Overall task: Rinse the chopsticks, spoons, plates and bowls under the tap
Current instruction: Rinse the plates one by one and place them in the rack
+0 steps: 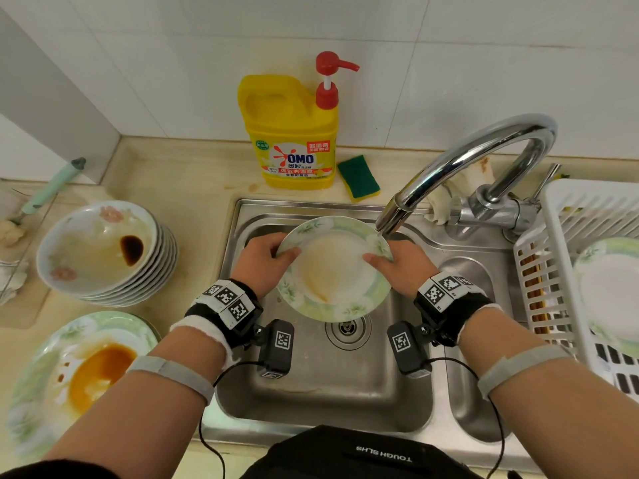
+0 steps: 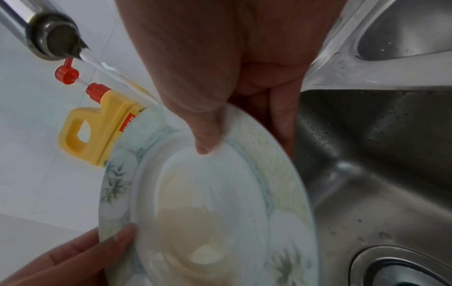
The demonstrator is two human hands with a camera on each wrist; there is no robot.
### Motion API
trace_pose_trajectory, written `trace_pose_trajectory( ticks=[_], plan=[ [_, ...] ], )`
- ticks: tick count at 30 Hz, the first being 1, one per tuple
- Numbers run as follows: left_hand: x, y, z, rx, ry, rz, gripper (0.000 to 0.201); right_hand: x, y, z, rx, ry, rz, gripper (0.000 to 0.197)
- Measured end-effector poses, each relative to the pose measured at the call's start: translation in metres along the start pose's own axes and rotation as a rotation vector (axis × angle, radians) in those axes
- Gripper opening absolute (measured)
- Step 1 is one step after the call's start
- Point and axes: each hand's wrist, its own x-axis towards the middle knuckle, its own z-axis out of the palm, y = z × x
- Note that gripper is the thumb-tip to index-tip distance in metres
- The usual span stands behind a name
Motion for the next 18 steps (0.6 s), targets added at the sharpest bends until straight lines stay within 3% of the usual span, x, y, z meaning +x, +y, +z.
trace_pose_trajectory(
  ticks=[7, 11, 15, 18],
  plan=[
    [-0.014, -0.017, 0.008, -0.3, -0.092, -0.211, 0.011, -0.003, 0.002, -0.001, 0.181, 0.006, -0.007, 0.023],
    [-0.013, -0.013, 0.006, -0.265, -0.087, -0.157, 0.012, -0.002, 0.003, 0.0, 0.237, -0.026, 0.077, 0.014],
    [-0.007, -0.008, 0.001, -0.11, -0.088, -0.064, 0.011, 0.002, 0.001, -0.001, 0.262, 0.057, 0.129, 0.012],
    [-0.003, -0.005, 0.0, -0.021, -0.094, -0.027, 0.007, 0.003, -0.009, -0.006, 0.214, 0.059, 0.206, 0.031]
  ],
)
